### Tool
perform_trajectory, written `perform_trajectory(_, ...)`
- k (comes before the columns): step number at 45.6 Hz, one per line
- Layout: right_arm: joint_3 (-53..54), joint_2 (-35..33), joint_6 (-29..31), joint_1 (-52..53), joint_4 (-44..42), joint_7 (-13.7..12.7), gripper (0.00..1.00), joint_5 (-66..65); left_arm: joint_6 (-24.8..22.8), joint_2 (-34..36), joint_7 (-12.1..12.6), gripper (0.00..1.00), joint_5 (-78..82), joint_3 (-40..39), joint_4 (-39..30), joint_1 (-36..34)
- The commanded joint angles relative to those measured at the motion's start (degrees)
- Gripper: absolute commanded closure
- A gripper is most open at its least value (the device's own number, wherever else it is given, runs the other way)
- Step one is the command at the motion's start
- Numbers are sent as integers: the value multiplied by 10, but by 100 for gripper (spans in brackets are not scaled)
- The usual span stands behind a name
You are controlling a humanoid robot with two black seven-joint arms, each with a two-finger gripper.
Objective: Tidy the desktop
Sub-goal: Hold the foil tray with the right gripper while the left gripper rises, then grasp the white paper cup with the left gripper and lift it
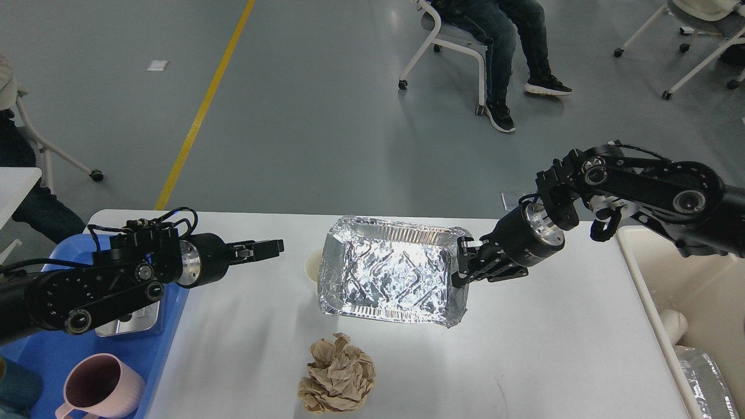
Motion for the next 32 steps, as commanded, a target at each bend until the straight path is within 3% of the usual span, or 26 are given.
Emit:
perform_trajectory(1,0,-1,0,-1,0,0,100,0,0,-31,0,14,0,4,18,2)
perform_trajectory(23,8,0,0,-5,4,0,100,0,3,-94,-5,26,0,23,69,7)
perform_trajectory(27,10,1,0,-4,4,0,100,0,3,-108,-5,31,0,23,80,8)
perform_trajectory(32,11,1,0,-4,4,0,100,0,0,-128,-5,46,-1,25,95,10)
